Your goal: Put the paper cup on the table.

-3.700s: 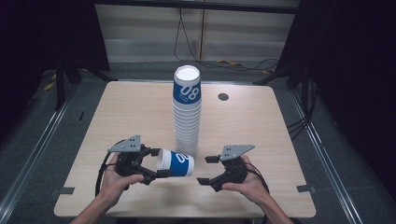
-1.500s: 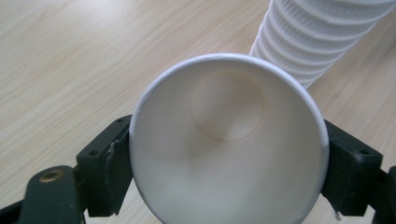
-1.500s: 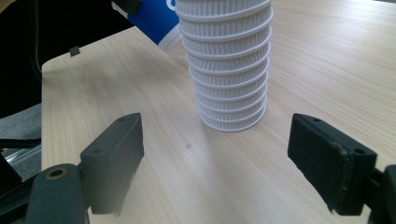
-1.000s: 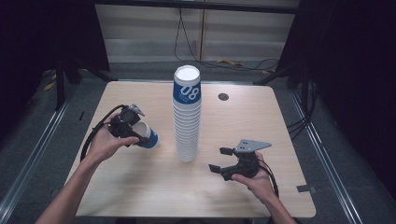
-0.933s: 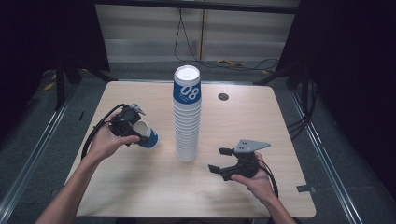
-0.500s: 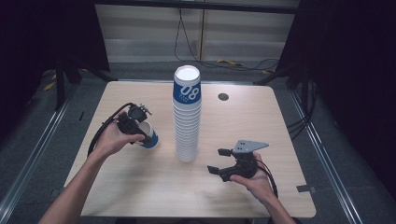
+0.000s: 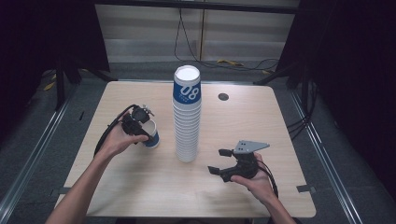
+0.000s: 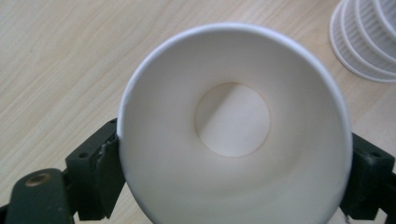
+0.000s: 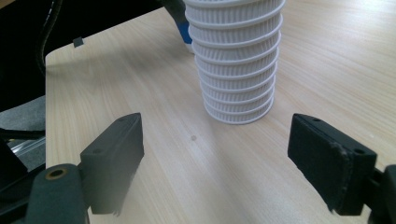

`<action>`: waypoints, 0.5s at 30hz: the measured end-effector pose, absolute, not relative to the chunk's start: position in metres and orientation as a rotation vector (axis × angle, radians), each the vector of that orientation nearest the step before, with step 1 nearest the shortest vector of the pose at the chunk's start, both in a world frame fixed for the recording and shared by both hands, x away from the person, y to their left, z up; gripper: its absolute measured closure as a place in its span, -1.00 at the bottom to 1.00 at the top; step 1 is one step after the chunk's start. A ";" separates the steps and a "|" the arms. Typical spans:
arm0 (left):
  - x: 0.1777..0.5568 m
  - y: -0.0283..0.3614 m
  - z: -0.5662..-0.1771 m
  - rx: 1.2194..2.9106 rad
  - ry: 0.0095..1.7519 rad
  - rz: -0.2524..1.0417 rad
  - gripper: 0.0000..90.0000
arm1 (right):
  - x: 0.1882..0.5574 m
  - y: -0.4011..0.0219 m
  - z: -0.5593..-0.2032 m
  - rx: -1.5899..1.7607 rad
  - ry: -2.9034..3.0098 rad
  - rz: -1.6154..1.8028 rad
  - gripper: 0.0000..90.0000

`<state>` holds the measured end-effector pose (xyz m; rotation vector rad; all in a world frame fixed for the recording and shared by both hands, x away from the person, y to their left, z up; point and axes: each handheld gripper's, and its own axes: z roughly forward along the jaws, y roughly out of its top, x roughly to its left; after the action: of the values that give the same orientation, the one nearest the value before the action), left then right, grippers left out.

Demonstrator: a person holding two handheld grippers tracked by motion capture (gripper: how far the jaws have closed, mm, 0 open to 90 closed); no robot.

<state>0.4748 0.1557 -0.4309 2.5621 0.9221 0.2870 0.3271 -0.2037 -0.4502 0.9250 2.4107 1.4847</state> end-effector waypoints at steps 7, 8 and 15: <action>0.476 0.158 -0.437 2.548 0.917 0.288 -0.71 | 0.328 -0.204 -0.451 0.929 2.415 1.480 -0.58; 0.476 0.159 -0.438 2.548 0.914 0.283 -0.68 | 0.328 -0.204 -0.451 0.928 2.414 1.480 -0.58; 0.474 0.165 -0.450 2.511 0.906 0.264 -0.64 | 0.328 -0.205 -0.451 0.933 2.413 1.482 -0.58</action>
<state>0.4735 0.1650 -0.4495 2.5113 0.9056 0.2638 0.3278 -0.2047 -0.4513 0.9333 2.4128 1.4817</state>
